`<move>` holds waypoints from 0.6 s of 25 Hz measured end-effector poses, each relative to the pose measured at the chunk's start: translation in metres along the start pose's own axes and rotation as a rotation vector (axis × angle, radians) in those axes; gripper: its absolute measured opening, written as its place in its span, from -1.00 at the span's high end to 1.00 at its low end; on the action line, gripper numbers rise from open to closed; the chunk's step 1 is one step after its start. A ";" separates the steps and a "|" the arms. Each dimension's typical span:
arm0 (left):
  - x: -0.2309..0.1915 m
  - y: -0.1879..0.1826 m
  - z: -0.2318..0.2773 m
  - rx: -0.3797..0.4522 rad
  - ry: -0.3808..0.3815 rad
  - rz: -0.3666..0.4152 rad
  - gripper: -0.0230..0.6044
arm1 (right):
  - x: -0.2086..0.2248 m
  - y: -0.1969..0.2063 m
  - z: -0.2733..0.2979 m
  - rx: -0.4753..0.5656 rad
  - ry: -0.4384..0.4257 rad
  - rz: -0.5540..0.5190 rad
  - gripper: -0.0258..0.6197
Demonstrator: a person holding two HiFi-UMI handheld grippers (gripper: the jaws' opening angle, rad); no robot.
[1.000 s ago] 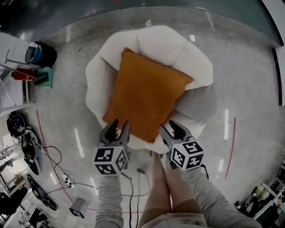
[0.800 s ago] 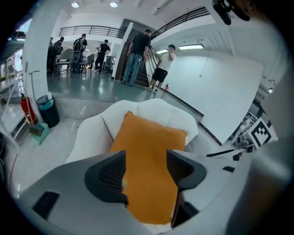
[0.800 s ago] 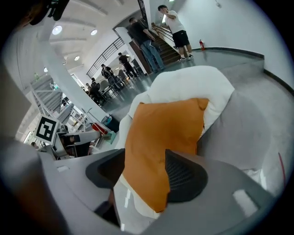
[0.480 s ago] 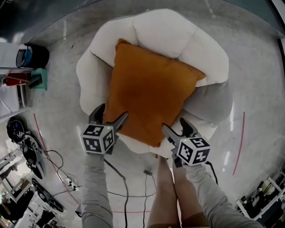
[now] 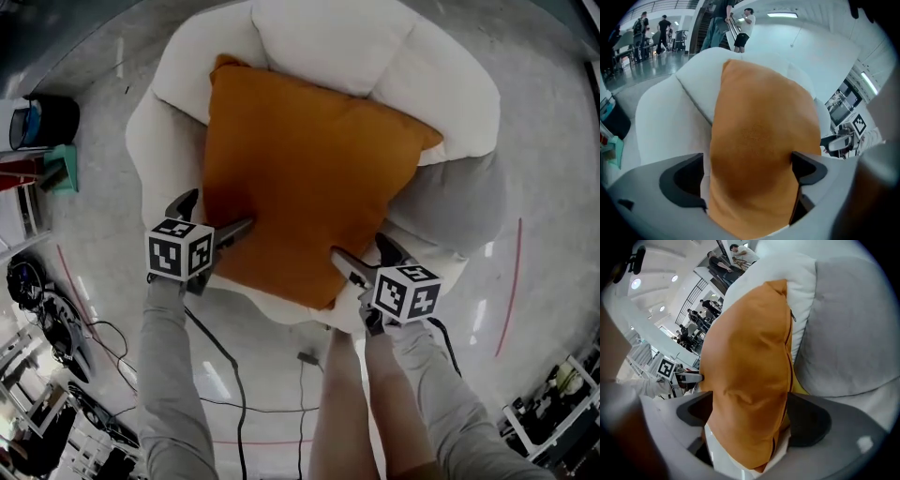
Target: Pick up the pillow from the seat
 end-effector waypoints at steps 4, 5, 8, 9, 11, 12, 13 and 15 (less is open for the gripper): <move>-0.009 -0.001 0.022 -0.040 0.056 -0.019 -0.95 | 0.017 0.006 0.021 0.009 -0.030 0.015 -0.59; -0.012 0.000 0.025 -0.047 0.076 -0.034 -0.95 | 0.021 0.006 0.026 0.011 -0.042 0.025 -0.60; -0.014 0.002 0.036 -0.064 0.143 -0.085 -0.95 | 0.030 0.008 0.043 -0.022 -0.092 0.035 -0.83; -0.013 0.002 0.040 -0.068 0.161 -0.099 -0.95 | 0.033 0.009 0.047 -0.038 -0.106 0.035 -0.86; -0.011 0.004 0.044 -0.066 0.177 -0.111 -0.95 | 0.036 0.008 0.055 -0.060 -0.134 0.036 -0.86; -0.011 0.004 0.044 -0.060 0.180 -0.112 -0.95 | 0.037 0.008 0.059 -0.068 -0.145 0.037 -0.86; -0.010 0.004 0.044 -0.054 0.183 -0.111 -0.95 | 0.037 0.006 0.063 -0.077 -0.153 0.039 -0.86; -0.009 0.003 0.044 -0.053 0.198 -0.108 -0.94 | 0.037 0.004 0.067 -0.093 -0.163 0.043 -0.85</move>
Point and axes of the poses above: the fingertips, and each gripper's own axes: z forward along the fingers, x to its right, y out of its underside, the point moved 8 cm from there along -z, backward along the fingers, and after that the axes turned 2 degrees about x, right-handed, at the moved point
